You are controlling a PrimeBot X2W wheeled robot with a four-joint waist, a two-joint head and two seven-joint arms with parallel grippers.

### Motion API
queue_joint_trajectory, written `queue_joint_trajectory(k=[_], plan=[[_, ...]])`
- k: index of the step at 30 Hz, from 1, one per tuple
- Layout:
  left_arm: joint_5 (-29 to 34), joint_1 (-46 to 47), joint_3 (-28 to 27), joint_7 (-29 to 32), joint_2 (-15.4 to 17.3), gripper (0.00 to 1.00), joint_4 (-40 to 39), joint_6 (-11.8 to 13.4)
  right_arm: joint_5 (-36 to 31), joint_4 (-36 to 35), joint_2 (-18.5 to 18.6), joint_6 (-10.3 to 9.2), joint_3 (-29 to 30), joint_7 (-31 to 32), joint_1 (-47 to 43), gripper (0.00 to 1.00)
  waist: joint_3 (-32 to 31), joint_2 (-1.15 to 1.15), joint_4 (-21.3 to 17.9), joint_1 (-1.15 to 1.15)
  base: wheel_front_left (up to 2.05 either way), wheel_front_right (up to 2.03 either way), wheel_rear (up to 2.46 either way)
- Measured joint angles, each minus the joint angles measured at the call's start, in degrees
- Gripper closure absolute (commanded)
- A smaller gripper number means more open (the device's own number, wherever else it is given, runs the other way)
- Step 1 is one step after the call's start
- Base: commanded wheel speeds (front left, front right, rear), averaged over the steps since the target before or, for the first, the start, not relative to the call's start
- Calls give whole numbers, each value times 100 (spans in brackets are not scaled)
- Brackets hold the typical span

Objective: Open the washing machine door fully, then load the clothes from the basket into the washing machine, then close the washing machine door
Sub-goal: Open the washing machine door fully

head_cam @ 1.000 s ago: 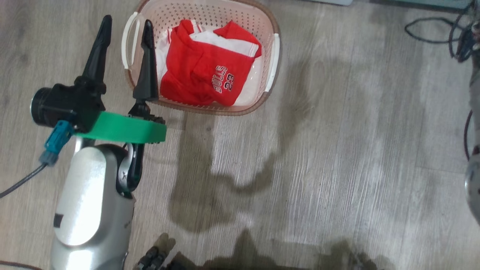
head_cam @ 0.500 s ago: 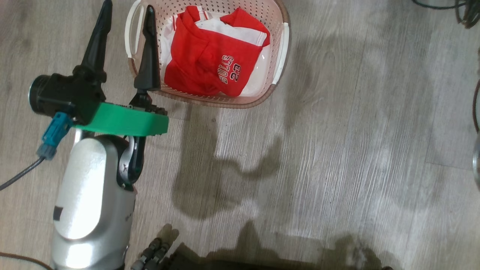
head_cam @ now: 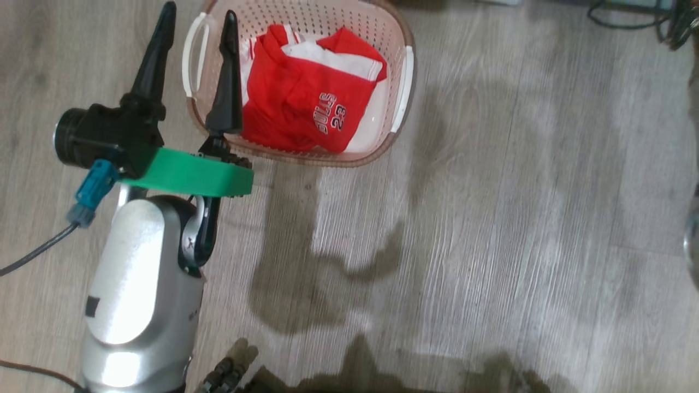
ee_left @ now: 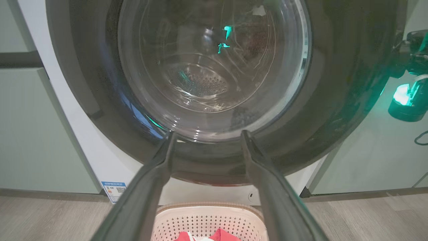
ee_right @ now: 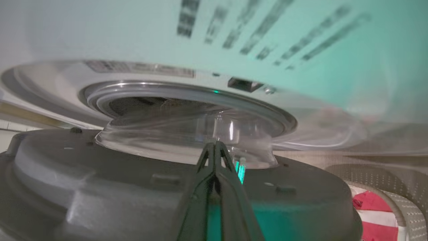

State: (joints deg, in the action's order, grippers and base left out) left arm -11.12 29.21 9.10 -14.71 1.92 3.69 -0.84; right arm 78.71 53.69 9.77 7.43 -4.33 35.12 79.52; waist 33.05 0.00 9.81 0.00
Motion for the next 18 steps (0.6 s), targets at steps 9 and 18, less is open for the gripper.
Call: queue_joint_trajectory(k=[9,18], plan=[[0,-285,-1,0,0,0,154,-1,160,-388,-52,0,-45,538,-807,100,-453,0,10,0,0,0,0],[1,-744,-25,0,1,0,308,7,350,-1001,-165,0,-75,959,-1806,100,-1006,0,115,0,0,0,0]])
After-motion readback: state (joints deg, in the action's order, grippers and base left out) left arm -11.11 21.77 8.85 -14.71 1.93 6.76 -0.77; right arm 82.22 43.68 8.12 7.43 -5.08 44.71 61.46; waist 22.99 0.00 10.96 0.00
